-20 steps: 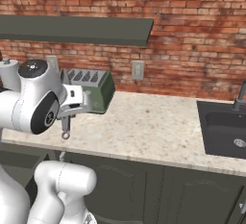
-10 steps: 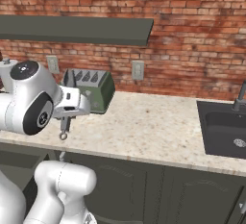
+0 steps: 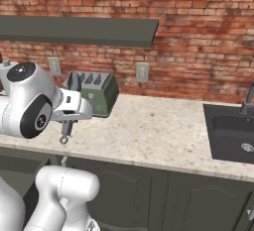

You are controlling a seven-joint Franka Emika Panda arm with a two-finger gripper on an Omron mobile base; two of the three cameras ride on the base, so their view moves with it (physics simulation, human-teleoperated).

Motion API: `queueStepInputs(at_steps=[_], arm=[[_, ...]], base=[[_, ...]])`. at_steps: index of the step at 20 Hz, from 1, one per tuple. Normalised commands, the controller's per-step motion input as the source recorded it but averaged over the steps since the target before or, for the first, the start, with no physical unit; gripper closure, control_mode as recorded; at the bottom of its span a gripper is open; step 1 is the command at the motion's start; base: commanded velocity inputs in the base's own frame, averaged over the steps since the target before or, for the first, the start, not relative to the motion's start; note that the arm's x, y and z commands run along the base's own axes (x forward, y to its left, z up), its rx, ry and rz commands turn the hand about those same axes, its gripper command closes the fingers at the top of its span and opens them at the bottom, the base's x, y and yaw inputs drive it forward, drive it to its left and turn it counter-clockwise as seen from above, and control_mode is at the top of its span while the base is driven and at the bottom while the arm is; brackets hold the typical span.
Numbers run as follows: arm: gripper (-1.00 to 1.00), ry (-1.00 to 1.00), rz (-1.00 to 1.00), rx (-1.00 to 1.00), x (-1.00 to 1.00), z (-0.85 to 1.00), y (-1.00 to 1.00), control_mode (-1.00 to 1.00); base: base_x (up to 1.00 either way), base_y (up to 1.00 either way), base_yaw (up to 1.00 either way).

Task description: Take the tongs from the drawer on the left and place them on the dining counter next to the tray containing the hot dog.

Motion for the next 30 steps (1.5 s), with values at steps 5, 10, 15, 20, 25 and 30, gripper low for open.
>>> queueStepInputs(at_steps=[5, 10, 15, 20, 25, 30], arm=[[1.00, -0.01, 0.00, 0.00, 0.00, 0.06, -0.03, -1.00], [1.00, -0.05, 0.00, 0.00, 0.00, 0.18, -0.02, -1.00], [1.00, -0.02, -0.02, 0.00, 0.00, 0.21, -0.01, -1.00], [1.00, 0.00, 0.00, 0.00, 0.00, 0.00, 0.00, 1.00], [1.00, 0.00, 0.00, 0.00, 0.00, 0.00, 0.00, 1.00], [1.00, 0.00, 0.00, 0.00, 0.00, 0.00, 0.00, 1.00]], base=[[0.00, 0.00, 0.00], [0.00, 0.00, 0.00], [0.00, 0.00, 0.00], [0.00, 0.00, -0.01], [-0.03, 0.00, 0.00], [-0.34, -0.10, -0.17]])
